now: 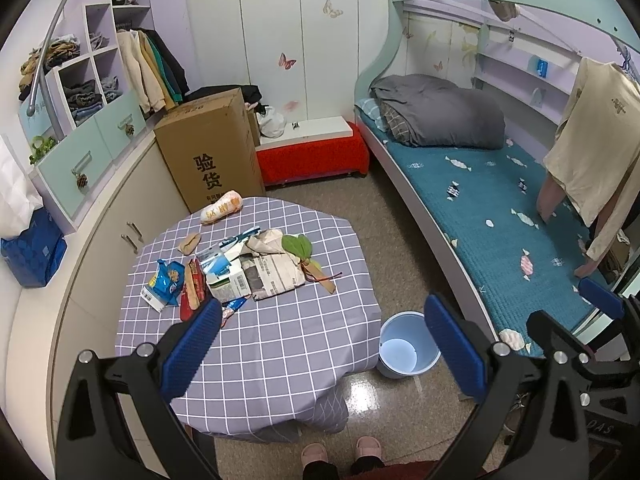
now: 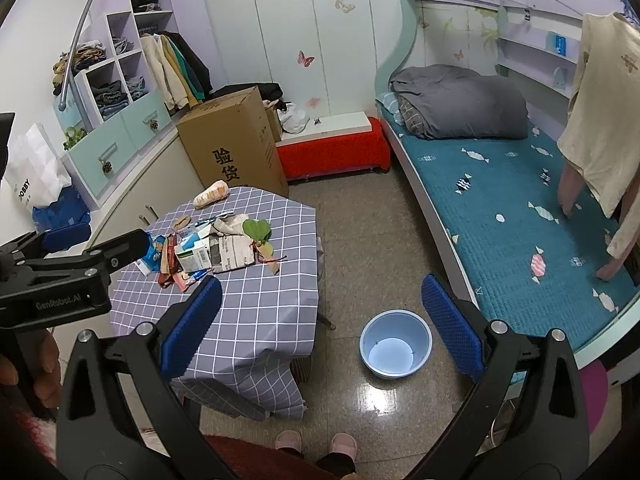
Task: Collect trash
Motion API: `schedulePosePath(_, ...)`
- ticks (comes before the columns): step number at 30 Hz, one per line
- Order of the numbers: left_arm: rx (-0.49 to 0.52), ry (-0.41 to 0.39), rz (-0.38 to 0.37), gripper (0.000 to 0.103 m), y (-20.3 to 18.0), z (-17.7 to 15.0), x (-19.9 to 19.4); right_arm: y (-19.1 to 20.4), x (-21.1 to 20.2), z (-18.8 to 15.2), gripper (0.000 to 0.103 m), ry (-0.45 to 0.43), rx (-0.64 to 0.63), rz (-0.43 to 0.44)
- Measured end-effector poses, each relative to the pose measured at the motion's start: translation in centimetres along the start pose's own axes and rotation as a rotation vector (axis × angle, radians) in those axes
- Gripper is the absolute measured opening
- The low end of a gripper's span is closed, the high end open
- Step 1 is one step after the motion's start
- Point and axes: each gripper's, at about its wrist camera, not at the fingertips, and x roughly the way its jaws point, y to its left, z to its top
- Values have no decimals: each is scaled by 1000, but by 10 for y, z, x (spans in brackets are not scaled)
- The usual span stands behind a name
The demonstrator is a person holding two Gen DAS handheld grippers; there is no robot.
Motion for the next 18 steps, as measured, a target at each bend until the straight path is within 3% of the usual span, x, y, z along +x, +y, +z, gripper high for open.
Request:
schedulePosePath(11,-33,66,16,99,-4,-3,18,-8,16,2,98,45,-4,43)
schedulePosePath(18,-104,162,31,99,13,-16,37,-7,41,-1,98,114,2,82)
